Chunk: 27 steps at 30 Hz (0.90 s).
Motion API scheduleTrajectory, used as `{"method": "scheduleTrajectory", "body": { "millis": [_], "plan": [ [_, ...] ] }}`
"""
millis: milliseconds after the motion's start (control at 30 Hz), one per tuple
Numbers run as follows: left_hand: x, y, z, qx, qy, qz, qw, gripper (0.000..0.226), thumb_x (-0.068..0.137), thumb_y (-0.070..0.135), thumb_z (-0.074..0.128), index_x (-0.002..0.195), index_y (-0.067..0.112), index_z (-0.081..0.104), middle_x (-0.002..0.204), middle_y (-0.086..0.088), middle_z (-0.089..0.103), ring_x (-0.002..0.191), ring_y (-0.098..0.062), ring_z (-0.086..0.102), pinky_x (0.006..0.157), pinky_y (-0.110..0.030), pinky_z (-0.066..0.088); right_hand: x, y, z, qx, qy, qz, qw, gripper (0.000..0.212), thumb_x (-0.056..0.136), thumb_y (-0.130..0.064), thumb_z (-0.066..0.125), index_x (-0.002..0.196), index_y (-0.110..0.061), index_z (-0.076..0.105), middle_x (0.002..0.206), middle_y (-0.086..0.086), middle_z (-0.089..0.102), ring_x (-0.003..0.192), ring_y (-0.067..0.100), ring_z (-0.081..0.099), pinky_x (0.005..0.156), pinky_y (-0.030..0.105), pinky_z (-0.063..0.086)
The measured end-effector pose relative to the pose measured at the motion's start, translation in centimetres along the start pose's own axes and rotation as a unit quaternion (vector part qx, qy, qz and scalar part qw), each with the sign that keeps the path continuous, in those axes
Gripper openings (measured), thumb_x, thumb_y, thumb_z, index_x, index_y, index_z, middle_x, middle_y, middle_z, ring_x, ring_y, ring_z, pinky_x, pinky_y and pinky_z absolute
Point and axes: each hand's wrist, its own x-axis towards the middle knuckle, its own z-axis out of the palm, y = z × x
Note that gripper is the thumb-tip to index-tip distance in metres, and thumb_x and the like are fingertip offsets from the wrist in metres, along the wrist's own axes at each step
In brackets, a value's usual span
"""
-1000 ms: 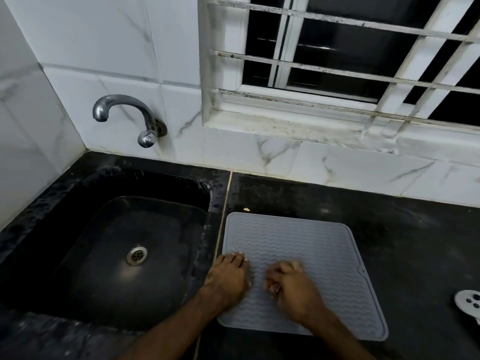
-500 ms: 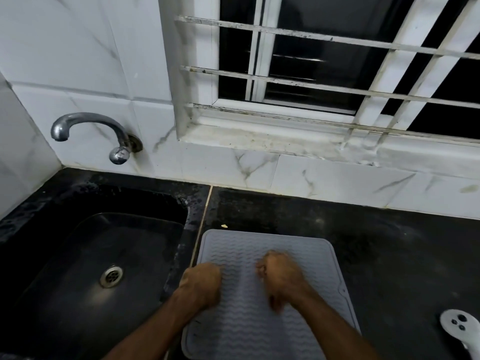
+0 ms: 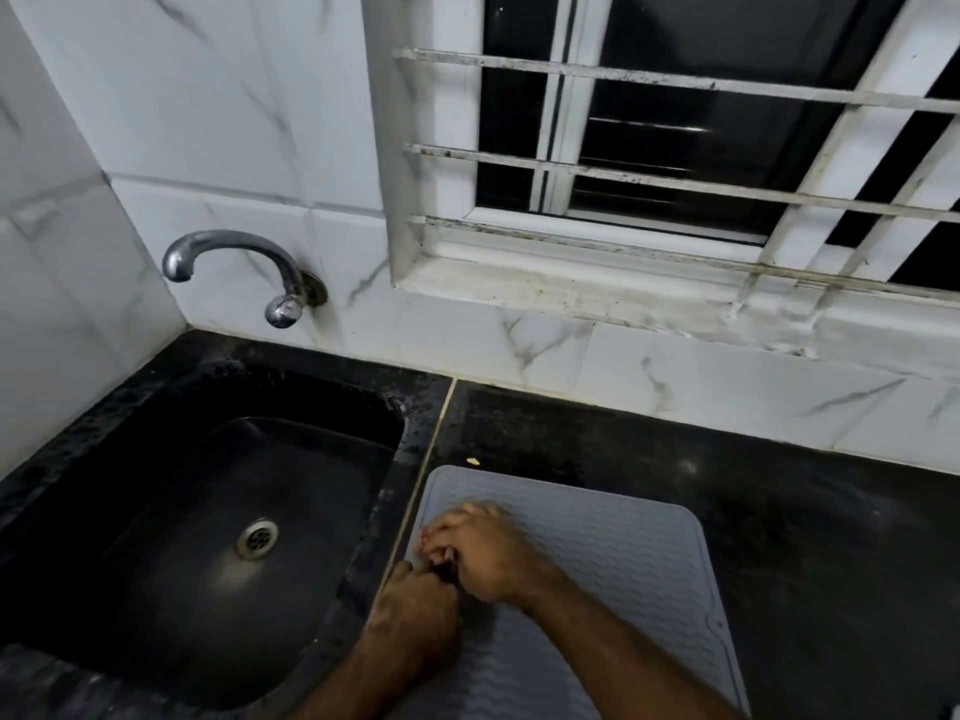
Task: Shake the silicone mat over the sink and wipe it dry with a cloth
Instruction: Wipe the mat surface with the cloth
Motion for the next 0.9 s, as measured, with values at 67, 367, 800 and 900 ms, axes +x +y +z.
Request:
{"method": "scheduleTrajectory", "body": {
  "millis": [67,367,800,900],
  "plan": [
    [-0.1,-0.7,-0.3,-0.008,-0.005,0.013,1.000,0.049,0.094,0.039,0.048,0.135,0.016,0.057,0.141,-0.007,0.054,0.137,-0.028,0.039,0.115,-0.040,0.023,0.3,0.0,-0.3,0.022,-0.019,0.007,1.000,0.047,0.082,-0.021,0.060,0.127,-0.035,0.066,0.139,-0.013,0.058,0.131,0.017,0.044,0.115,0.045,0.027],
    [-1.3,-2.6,0.1,-0.004,-0.023,0.060,0.998,0.067,0.095,0.035,0.047,0.156,0.019,0.024,0.163,-0.002,0.022,0.149,-0.028,0.015,0.118,-0.048,0.016,1.7,-0.3,-0.7,0.026,-0.034,0.012,0.999,0.047,0.084,-0.021,0.063,0.128,-0.039,0.064,0.133,-0.010,0.062,0.124,0.021,0.051,0.107,0.041,0.039],
    [-0.2,-4.1,0.4,-0.004,0.027,0.099,0.995,0.055,0.095,0.037,0.050,0.147,0.021,0.044,0.158,0.000,0.032,0.141,-0.024,0.026,0.114,-0.047,0.015,5.1,-0.8,-0.7,-0.017,-0.011,0.060,0.998,0.039,0.086,-0.019,0.058,0.120,-0.036,0.069,0.120,-0.004,0.065,0.114,0.024,0.051,0.097,0.042,0.046],
    [0.5,-4.5,-0.2,-0.018,0.058,0.103,0.993,0.048,0.096,0.037,0.045,0.141,0.022,0.051,0.147,-0.006,0.047,0.138,-0.026,0.032,0.115,-0.046,0.016,5.4,-0.7,-0.4,0.009,-0.058,0.060,0.996,0.040,0.080,-0.021,0.054,0.112,-0.039,0.069,0.114,-0.005,0.066,0.109,0.023,0.055,0.092,0.045,0.051]
  ]
}}
